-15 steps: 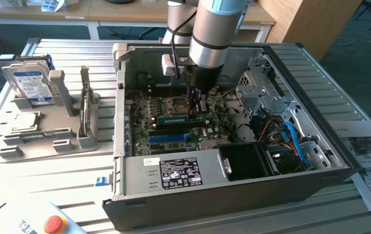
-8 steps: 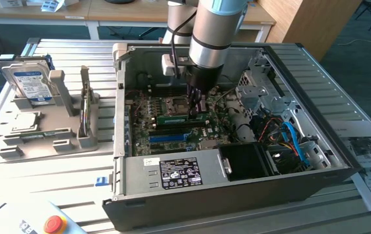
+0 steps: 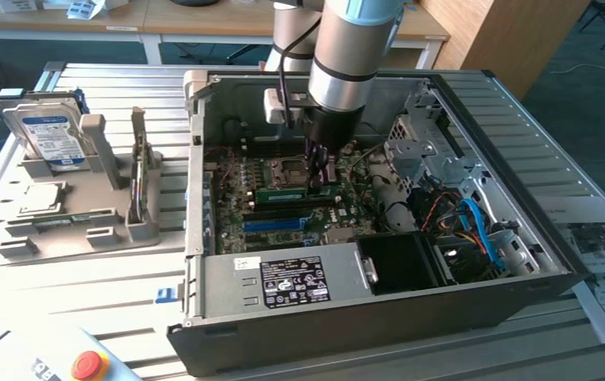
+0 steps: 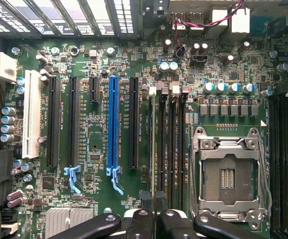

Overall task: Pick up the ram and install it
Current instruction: 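Insert the ram into the slot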

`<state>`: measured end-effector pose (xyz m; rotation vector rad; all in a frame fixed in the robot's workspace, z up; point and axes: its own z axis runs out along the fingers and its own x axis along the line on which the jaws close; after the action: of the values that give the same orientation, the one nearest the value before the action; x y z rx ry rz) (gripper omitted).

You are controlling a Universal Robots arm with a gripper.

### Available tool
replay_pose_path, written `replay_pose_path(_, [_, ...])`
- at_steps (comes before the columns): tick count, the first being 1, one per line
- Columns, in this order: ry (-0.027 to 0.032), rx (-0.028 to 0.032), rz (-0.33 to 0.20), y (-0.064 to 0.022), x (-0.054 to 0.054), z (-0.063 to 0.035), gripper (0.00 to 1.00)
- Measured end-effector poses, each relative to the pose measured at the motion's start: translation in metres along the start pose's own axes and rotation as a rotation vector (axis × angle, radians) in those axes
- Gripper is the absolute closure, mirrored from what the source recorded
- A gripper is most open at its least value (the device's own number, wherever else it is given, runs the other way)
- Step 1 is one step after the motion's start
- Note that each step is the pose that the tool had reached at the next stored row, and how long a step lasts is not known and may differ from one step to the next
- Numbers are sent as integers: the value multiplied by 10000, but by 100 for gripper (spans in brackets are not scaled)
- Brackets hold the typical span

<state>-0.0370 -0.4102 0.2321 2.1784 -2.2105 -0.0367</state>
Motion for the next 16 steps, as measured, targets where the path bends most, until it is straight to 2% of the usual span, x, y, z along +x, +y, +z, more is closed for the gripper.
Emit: replay_pose_path(16, [1, -1, -1, -1, 0, 31, 88])
